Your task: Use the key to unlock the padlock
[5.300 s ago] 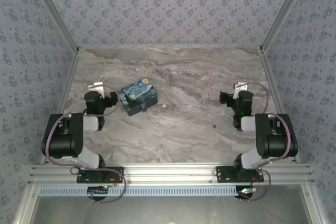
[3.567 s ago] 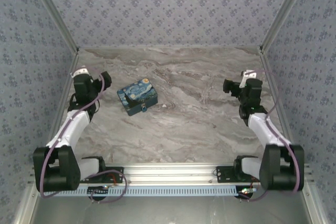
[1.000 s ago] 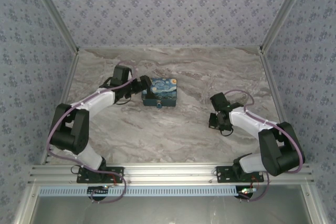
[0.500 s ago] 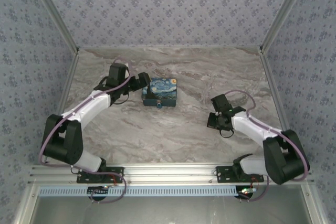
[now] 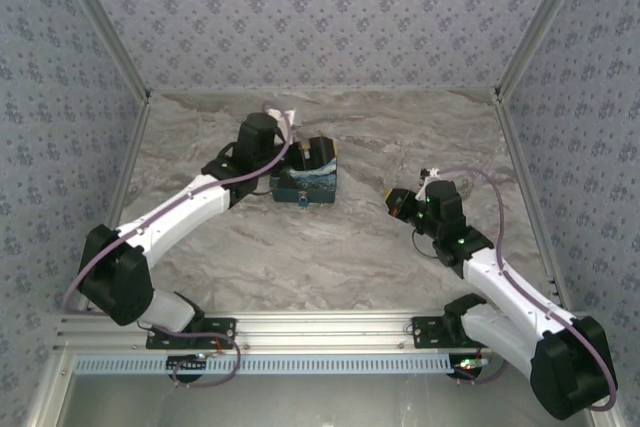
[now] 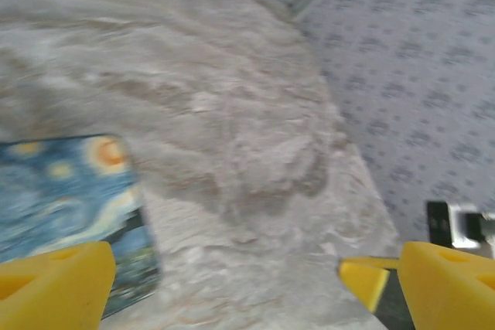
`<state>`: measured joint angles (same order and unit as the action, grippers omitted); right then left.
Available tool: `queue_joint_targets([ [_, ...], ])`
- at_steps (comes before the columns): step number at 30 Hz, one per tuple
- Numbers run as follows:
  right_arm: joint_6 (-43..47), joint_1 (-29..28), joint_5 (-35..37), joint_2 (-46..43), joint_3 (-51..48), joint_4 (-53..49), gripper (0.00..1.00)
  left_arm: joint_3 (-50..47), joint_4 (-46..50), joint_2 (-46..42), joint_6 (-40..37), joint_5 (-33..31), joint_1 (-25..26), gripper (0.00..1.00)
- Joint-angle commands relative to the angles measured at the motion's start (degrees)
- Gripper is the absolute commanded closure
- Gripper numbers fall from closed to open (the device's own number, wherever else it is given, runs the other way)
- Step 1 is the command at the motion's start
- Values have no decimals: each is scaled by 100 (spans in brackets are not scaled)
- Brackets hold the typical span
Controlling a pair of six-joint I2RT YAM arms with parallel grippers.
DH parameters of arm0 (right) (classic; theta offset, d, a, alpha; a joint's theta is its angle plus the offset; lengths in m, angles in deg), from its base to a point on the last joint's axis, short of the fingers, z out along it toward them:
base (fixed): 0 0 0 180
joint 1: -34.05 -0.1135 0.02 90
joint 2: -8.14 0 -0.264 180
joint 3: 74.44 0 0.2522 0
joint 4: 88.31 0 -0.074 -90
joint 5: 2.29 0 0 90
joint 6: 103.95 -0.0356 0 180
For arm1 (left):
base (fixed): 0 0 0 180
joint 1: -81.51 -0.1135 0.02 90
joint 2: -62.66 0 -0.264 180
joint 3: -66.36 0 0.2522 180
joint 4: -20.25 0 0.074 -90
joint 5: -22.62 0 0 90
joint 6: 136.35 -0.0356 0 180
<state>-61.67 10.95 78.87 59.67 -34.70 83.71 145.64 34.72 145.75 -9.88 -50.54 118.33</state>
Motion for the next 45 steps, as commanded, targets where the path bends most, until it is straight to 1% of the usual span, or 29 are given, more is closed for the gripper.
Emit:
queue_joint_targets([
  [1,-458,-158,32,-237,102,927,100,341,-492,136,-224,183,309,8],
  [5,-612,-397,265,-290,241,1092,100,523,-769,290,-331,319,657,14],
  [11,-637,-692,485,-284,435,1215,100,776,-660,514,-629,293,997,24],
  [18,-598,-880,562,-273,617,1162,100,934,-599,751,-619,366,1087,35],
  [21,-585,-932,609,-266,639,1166,100,965,-585,818,-598,398,1099,43],
  [25,-571,-953,644,-265,663,1167,100,981,-570,867,-589,412,1103,52],
  [30,-562,-971,646,-266,672,1145,100,990,-563,894,-582,408,1104,69],
  [34,-479,-975,617,-268,686,1078,100,994,-563,868,-584,382,1108,87],
  [37,-233,-906,407,-306,774,709,100,1024,-445,804,-686,295,1108,98],
  [38,-143,-856,285,-335,793,550,98,1021,-387,766,-734,246,1093,100],
  [39,-78,-797,165,-378,795,442,95,1017,-349,725,-790,213,1085,100],
  [41,26,-569,-211,-502,723,330,84,1016,-262,636,-897,174,1041,100],
  [42,51,-439,-403,-572,669,334,80,1016,-233,601,-939,177,1010,100],
  [43,83,-281,-627,-658,589,378,73,1016,-200,558,-993,202,975,100],
  [44,133,-92,-961,-753,507,462,67,1016,-179,522,-1061,252,944,100],
  [45,181,104,-1221,-824,433,557,62,1027,-156,500,-1120,311,917,100],
])
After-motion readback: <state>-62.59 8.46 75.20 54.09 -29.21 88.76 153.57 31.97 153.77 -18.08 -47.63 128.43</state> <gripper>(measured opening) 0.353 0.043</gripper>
